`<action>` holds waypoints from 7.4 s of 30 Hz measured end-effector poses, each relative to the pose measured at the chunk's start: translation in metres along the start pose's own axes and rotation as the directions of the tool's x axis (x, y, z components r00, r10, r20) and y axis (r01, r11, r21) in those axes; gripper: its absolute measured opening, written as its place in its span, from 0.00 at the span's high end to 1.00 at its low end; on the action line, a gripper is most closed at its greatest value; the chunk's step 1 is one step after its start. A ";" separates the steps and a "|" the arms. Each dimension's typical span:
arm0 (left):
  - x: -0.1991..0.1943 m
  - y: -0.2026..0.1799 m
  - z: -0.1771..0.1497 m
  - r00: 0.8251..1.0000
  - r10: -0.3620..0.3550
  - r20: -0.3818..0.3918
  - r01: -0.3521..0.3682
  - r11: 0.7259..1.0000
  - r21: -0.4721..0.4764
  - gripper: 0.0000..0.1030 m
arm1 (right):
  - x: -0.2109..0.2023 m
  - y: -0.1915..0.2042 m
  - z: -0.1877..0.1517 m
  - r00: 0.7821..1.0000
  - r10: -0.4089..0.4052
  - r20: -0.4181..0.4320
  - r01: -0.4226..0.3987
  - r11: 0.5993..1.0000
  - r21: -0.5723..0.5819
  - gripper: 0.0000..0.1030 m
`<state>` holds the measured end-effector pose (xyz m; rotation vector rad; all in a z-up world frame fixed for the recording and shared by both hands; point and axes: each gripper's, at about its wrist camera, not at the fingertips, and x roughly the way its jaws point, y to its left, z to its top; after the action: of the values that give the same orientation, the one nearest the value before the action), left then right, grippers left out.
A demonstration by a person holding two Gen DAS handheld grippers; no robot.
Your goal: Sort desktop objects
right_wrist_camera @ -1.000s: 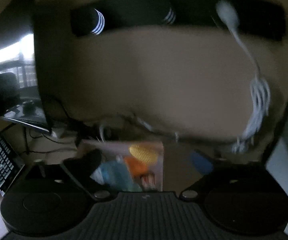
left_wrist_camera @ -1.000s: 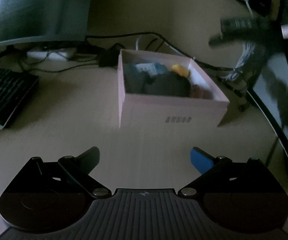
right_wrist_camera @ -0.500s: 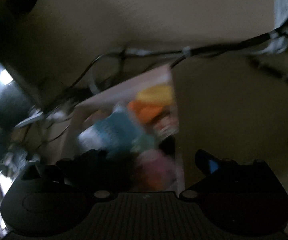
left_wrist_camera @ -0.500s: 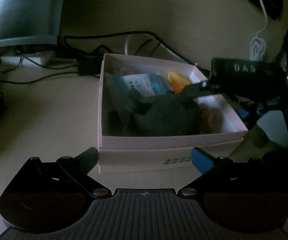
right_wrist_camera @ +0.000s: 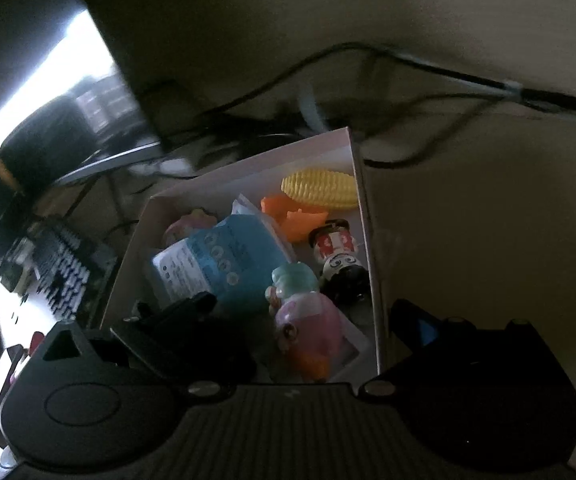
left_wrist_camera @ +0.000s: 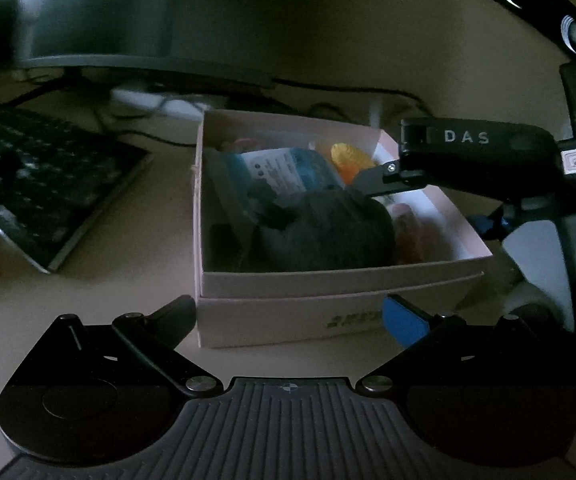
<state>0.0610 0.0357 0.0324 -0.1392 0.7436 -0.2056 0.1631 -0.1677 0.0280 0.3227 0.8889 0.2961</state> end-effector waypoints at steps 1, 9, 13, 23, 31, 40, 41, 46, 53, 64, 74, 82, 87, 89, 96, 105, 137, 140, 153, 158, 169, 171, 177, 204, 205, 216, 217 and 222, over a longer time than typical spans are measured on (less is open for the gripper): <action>0.000 0.006 0.002 1.000 0.006 0.000 -0.006 1.000 -0.006 0.02 | 0.007 0.006 0.002 1.000 0.012 0.004 -0.012 1.000 -0.018 0.00; -0.025 0.011 -0.019 0.991 0.137 0.011 -0.137 0.990 -0.033 0.01 | -0.042 0.008 -0.020 0.987 -0.099 0.126 0.109 0.991 -0.074 0.00; -0.024 -0.005 -0.046 0.988 0.149 -0.030 -0.150 0.987 -0.048 0.00 | -0.078 -0.006 -0.066 0.984 -0.154 0.093 0.170 0.968 -0.185 0.00; -0.017 -0.036 -0.070 0.948 0.317 0.031 -0.317 0.948 -0.013 0.00 | -0.106 -0.049 -0.144 0.980 -0.197 0.006 0.188 0.926 -0.328 0.00; -0.008 -0.032 -0.062 0.940 0.340 0.036 -0.339 0.940 -0.029 0.00 | -0.096 -0.059 -0.147 0.990 -0.094 0.106 0.130 0.896 -0.425 0.00; -0.009 -0.035 -0.063 0.936 0.351 0.039 -0.350 0.936 -0.031 0.00 | -0.086 -0.064 -0.140 0.984 -0.092 0.152 0.148 0.901 -0.407 0.00; -0.009 -0.034 -0.063 0.936 0.349 0.039 -0.348 0.937 -0.031 0.00 | -0.086 -0.065 -0.140 0.984 -0.090 0.152 0.146 0.901 -0.408 0.00; -0.010 -0.032 -0.064 0.941 0.335 0.040 -0.334 0.942 -0.034 0.00 | -0.087 -0.064 -0.141 0.984 -0.092 0.152 0.147 0.900 -0.410 0.00; -0.010 -0.034 -0.063 0.939 0.341 0.039 -0.340 0.940 -0.028 0.00 | -0.087 -0.064 -0.140 0.984 -0.091 0.152 0.147 0.900 -0.410 0.00; -0.018 -0.041 -0.072 0.934 0.355 0.041 -0.354 0.935 -0.037 0.00 | -0.087 -0.064 -0.140 0.984 -0.091 0.152 0.146 0.900 -0.410 0.00; -0.018 -0.041 -0.072 0.935 0.352 0.042 -0.351 0.936 -0.037 0.00 | -0.087 -0.064 -0.140 0.984 -0.091 0.151 0.146 0.900 -0.411 0.00; -0.018 -0.041 -0.072 0.937 0.348 0.041 -0.346 0.937 -0.037 0.00 | -0.087 -0.065 -0.140 0.984 -0.090 0.151 0.145 0.900 -0.411 0.00; -0.018 -0.041 -0.071 0.937 0.347 0.041 -0.346 0.938 -0.036 0.00 | -0.087 -0.065 -0.140 0.984 -0.090 0.151 0.145 0.900 -0.411 0.00; -0.018 -0.041 -0.072 0.937 0.346 0.042 -0.345 0.938 -0.037 0.00 | -0.087 -0.065 -0.140 0.985 -0.090 0.151 0.145 0.900 -0.411 0.00; -0.018 -0.041 -0.072 0.937 0.348 0.042 -0.347 0.937 -0.037 0.00 | -0.087 -0.065 -0.140 0.984 -0.090 0.151 0.145 0.900 -0.411 0.00; -0.018 -0.041 -0.072 0.936 0.349 0.043 -0.348 0.937 -0.036 0.00 | -0.087 -0.065 -0.140 0.985 -0.090 0.151 0.145 0.900 -0.411 0.00; -0.017 -0.042 -0.071 0.937 0.346 0.043 -0.345 0.938 -0.032 0.00 | -0.087 -0.065 -0.140 0.985 -0.089 0.150 0.144 0.900 -0.412 0.00; -0.017 -0.042 -0.071 0.939 0.341 0.043 -0.340 0.940 -0.037 0.00 | -0.087 -0.065 -0.140 0.985 -0.089 0.150 0.144 0.900 -0.412 0.00; -0.017 -0.041 -0.071 0.938 0.345 0.042 -0.344 0.938 -0.033 0.00 | -0.087 -0.065 -0.140 0.985 -0.089 0.150 0.144 0.900 -0.412 0.00; -0.016 -0.041 -0.071 0.938 0.345 0.042 -0.344 0.938 -0.033 0.00 | -0.087 -0.065 -0.140 0.985 -0.089 0.150 0.144 0.900 -0.411 0.00; -0.016 -0.041 -0.070 0.937 0.346 0.042 -0.344 0.938 -0.033 0.00 | -0.087 -0.065 -0.140 0.985 -0.089 0.150 0.145 0.900 -0.411 0.00; -0.016 -0.041 -0.070 0.937 0.346 0.042 -0.344 0.938 -0.033 0.00 | -0.087 -0.065 -0.140 0.985 -0.089 0.151 0.145 0.900 -0.411 0.00; -0.016 -0.041 -0.070 0.937 0.346 0.042 -0.344 0.938 -0.033 0.00 | -0.087 -0.065 -0.140 0.985 -0.089 0.151 0.145 0.900 -0.411 0.00; -0.016 -0.039 -0.070 0.943 0.332 0.033 -0.331 0.943 -0.030 0.00 | -0.087 -0.065 -0.140 0.985 -0.089 0.150 0.144 0.900 -0.412 0.00; -0.016 -0.039 -0.070 0.943 0.330 0.032 -0.329 0.944 -0.029 0.00 | -0.087 -0.065 -0.140 0.985 -0.089 0.150 0.144 0.900 -0.412 0.00; -0.016 -0.040 -0.070 0.943 0.331 0.030 -0.330 0.944 -0.026 0.00 | -0.087 -0.065 -0.140 0.985 -0.089 0.150 0.144 0.900 -0.412 0.00; -0.016 -0.040 -0.070 0.943 0.332 0.029 -0.331 0.943 -0.026 0.00 | -0.087 -0.065 -0.140 0.985 -0.089 0.150 0.144 0.900 -0.412 0.00; -0.019 -0.042 -0.074 0.943 0.333 0.029 -0.332 0.943 -0.028 0.00 | -0.087 -0.065 -0.140 0.985 -0.089 0.150 0.144 0.900 -0.412 0.00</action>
<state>-0.0091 -0.0047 -0.0001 -0.0364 0.7245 0.1273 0.0078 -0.2387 -0.0186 -0.1144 0.6915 0.3442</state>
